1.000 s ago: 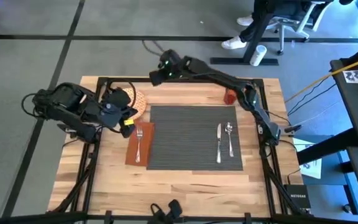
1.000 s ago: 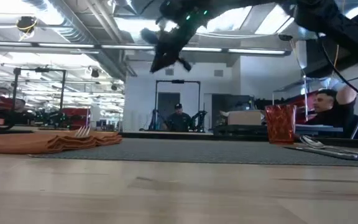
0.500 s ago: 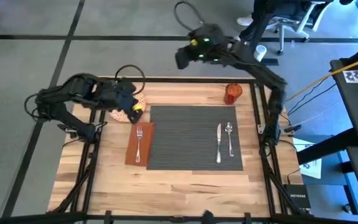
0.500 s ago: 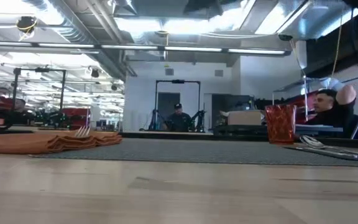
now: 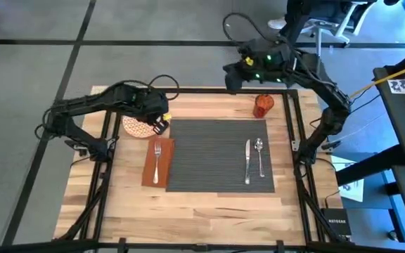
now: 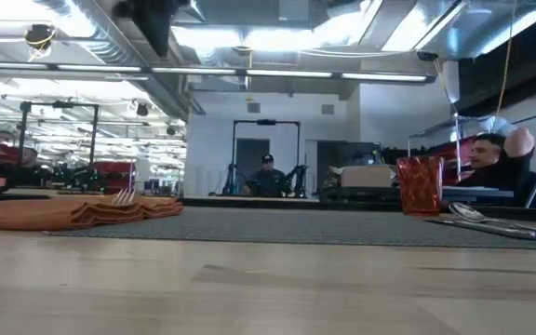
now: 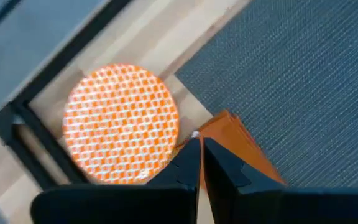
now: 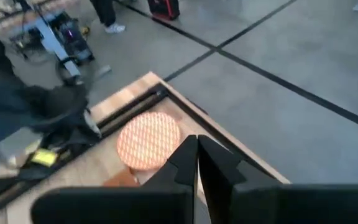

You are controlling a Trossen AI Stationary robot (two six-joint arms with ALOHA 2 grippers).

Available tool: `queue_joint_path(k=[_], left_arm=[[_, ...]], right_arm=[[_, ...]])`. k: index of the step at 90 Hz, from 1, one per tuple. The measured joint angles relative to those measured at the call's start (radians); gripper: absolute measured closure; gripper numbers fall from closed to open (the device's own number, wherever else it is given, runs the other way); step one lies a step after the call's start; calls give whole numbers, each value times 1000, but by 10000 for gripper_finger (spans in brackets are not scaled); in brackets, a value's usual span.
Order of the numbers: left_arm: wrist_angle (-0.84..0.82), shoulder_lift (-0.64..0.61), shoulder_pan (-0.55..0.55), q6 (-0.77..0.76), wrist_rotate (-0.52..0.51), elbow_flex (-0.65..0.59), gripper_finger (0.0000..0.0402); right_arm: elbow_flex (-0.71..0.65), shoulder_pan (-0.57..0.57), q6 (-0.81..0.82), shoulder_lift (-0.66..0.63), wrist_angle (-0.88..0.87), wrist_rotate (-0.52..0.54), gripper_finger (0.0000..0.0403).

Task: Set table place
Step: Put the orange plate on the gray tablemat to the left of the silver fork

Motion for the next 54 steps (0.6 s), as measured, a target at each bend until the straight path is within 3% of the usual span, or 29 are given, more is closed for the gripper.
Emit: queue_joint_path(k=[33,54], left_arm=[[227,0,150,-18,58,-314,402],[459,0,256,-19,106,-519,402]], right_arm=[[0,160,30,-13,-29,100,403],[-1,214,60,-13,-31,147,403]])
